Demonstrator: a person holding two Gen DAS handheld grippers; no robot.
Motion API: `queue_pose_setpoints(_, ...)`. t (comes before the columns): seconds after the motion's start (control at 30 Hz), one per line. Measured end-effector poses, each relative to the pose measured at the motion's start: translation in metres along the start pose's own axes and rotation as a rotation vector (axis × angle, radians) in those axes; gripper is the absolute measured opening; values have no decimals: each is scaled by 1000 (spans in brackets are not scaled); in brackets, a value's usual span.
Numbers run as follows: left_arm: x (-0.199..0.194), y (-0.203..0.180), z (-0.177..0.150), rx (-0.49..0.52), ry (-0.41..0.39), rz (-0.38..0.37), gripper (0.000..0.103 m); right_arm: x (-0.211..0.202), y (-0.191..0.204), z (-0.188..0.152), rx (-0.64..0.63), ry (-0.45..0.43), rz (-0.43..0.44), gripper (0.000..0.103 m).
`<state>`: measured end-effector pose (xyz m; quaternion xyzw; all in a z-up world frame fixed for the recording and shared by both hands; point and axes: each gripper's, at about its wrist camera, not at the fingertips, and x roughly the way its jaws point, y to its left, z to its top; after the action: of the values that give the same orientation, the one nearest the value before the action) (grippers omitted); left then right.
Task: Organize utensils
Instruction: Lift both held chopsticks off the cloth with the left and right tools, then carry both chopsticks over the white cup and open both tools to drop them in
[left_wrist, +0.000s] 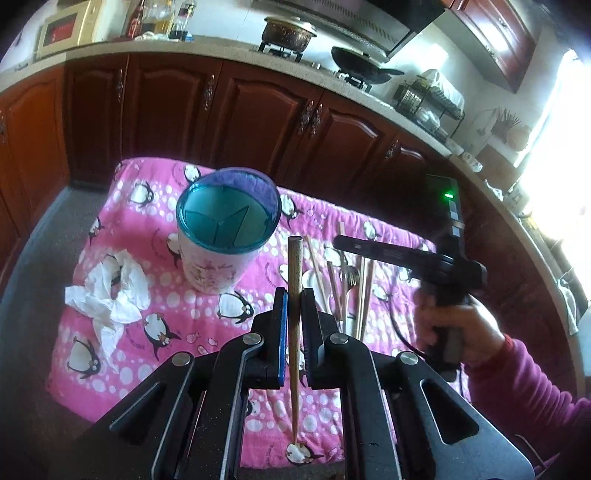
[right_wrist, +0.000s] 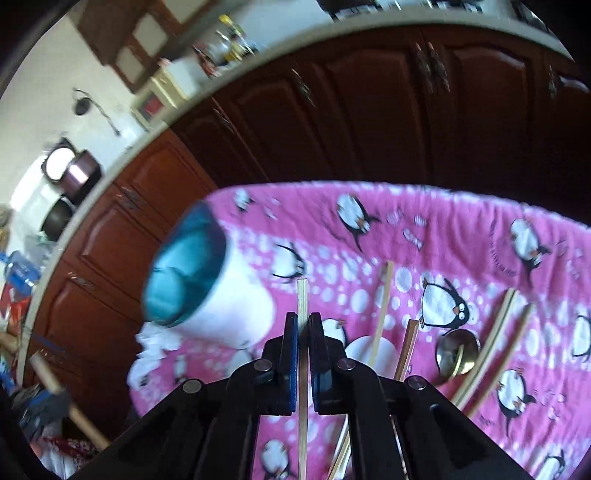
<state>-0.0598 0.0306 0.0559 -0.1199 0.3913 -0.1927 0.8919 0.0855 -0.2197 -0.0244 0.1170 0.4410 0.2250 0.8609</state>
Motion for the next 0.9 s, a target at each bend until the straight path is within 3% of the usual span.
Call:
queue_pose_setpoints(0.2,-26,-2,15,8,-45,-6,6,-54,22,6,-24,-95,65,5)
queue_pose_setpoints(0.37,-50,0,53,31,-165,36,6,-95,47,34,-35,-199,126,5)
queue_pose_setpoints(0.47,-56,2,83,46,-259,86,6,-109,65,55,-38,-307,120,5)
queue_pose_setpoints(0.63,-38,15,133,57,-376,199,6,-99,98,91,-28,-427,113,5)
queue_pose_setpoints(0.9,23,42,169,48,-424,284,6,-57,131,126,-109,-526,40,5)
